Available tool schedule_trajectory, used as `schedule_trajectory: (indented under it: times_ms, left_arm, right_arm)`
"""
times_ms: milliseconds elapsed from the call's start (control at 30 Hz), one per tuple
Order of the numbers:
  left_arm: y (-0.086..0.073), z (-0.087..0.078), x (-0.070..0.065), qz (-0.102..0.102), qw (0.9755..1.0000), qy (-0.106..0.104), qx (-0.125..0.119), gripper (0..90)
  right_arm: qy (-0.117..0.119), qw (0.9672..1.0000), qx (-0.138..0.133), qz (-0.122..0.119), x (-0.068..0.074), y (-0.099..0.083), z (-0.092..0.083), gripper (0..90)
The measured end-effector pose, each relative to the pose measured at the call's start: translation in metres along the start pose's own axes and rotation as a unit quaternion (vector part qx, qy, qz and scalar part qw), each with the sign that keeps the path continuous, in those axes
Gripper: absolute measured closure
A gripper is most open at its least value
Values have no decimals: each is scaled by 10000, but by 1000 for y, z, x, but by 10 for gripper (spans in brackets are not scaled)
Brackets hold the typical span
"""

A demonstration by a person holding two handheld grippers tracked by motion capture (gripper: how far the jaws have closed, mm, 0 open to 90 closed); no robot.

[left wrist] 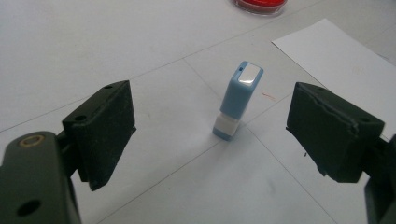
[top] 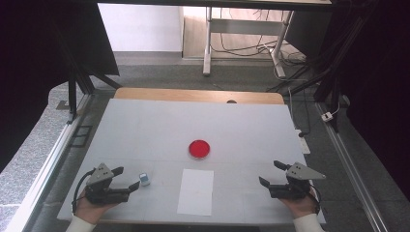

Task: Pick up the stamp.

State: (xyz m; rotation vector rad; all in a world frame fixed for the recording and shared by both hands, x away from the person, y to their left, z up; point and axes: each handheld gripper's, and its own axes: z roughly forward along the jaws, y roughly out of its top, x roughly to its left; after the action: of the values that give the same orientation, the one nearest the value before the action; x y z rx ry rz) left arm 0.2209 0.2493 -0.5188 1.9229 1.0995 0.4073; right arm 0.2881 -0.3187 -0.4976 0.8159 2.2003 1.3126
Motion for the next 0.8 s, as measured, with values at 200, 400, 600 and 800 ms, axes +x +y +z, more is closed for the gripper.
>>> schedule_trajectory:
  times_ms: [200, 400, 600, 800]
  left_arm:
    - [0, -1, -2, 40, 10000, -22, 6, 153]
    - [1, 0, -3, 82, 10000, -46, -2, 153]
    - [3, -3, -5, 134, 9999, -92, -42, 153]
    - [7, -4, -10, 236, 9996, -170, -66, 152]
  right_arm:
    - [-17, 10000, -7, 12, 0, 0, 0, 158]
    - [-72, 10000, 7, -24, 0, 0, 0, 158]
    - [-62, 10000, -12, -16, 0, 0, 0, 158]
    - [-84, 10000, -6, -30, 1, 0, 0, 159]
